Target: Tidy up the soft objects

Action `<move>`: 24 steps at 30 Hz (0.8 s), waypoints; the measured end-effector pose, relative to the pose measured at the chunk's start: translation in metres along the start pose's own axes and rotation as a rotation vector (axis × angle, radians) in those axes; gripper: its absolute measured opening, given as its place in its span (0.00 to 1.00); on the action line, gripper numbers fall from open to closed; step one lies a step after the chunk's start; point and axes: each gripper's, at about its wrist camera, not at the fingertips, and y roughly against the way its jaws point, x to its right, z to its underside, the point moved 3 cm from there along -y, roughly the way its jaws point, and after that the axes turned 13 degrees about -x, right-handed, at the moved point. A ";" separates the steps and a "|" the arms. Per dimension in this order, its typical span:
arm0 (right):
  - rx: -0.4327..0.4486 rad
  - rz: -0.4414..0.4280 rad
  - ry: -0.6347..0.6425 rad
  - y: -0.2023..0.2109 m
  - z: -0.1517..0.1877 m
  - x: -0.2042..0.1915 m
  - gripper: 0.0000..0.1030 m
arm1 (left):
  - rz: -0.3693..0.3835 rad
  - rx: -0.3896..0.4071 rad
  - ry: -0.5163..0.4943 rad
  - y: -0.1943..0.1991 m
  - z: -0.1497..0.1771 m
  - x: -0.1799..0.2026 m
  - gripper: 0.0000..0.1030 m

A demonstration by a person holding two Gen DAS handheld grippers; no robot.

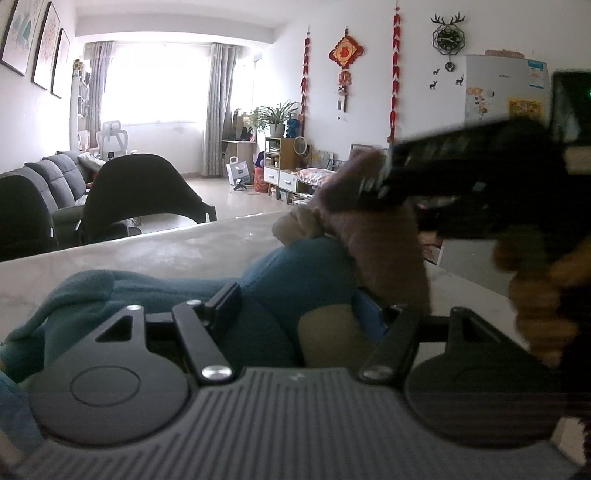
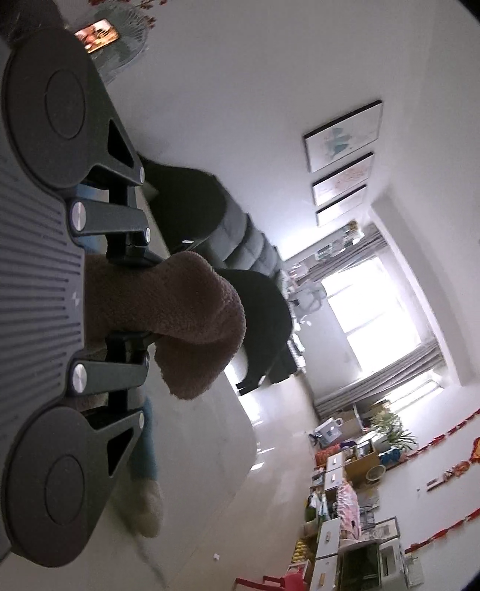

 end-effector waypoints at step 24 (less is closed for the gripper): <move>-0.077 0.029 -0.062 0.049 0.041 0.021 0.33 | -0.197 -0.025 0.214 0.070 0.042 -0.071 0.68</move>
